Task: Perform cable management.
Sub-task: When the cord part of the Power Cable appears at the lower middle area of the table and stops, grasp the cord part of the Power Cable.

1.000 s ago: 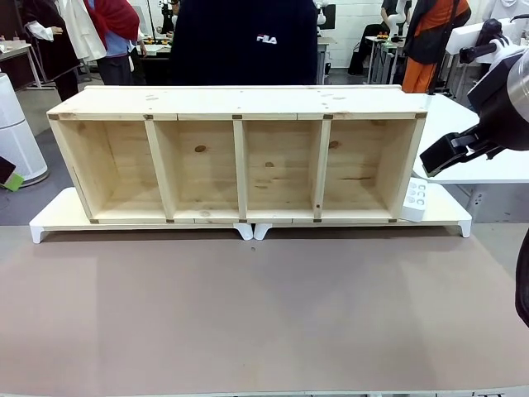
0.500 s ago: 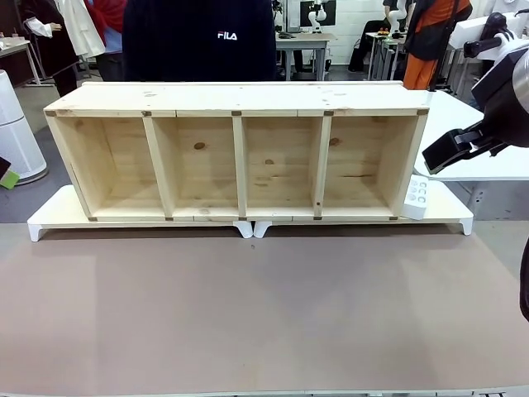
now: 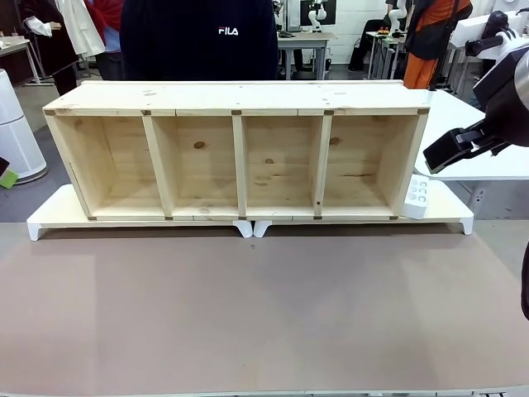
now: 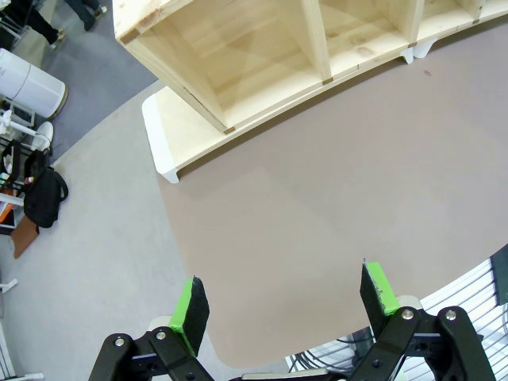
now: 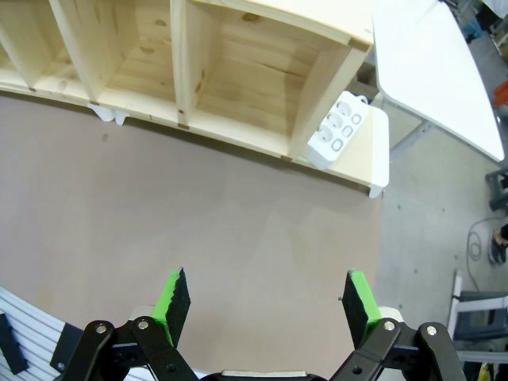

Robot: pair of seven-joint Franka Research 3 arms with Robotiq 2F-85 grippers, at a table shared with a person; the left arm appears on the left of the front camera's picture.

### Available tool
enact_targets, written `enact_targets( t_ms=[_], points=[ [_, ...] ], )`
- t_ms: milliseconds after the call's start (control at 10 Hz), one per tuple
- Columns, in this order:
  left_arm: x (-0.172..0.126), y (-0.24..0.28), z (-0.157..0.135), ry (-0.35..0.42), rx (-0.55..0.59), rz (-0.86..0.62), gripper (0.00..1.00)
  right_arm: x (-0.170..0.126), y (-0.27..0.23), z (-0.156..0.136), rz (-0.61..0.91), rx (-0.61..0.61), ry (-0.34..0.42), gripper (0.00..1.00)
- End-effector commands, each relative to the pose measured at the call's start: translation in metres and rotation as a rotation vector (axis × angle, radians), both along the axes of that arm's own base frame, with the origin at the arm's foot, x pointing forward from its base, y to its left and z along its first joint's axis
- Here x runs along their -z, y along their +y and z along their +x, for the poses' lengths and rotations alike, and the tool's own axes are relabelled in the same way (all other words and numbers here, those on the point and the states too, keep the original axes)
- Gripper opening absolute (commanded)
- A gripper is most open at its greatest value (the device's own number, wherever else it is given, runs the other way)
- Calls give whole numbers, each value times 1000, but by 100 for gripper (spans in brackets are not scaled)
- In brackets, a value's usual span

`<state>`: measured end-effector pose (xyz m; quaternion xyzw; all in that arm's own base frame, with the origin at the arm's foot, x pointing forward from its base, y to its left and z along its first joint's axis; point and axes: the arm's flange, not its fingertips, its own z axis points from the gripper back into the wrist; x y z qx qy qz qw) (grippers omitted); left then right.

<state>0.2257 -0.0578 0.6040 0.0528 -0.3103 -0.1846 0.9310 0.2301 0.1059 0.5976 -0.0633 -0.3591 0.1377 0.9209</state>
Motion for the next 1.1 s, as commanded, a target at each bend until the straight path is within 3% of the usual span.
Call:
enact_targets(
  t_ms=[0,1000],
  points=[
    [0,0,-1,-2,0,0,100,1,0,1,1,0,3,100],
    [0,0,-1,-2,0,0,100,1,0,1,1,0,3,100]
  ],
)
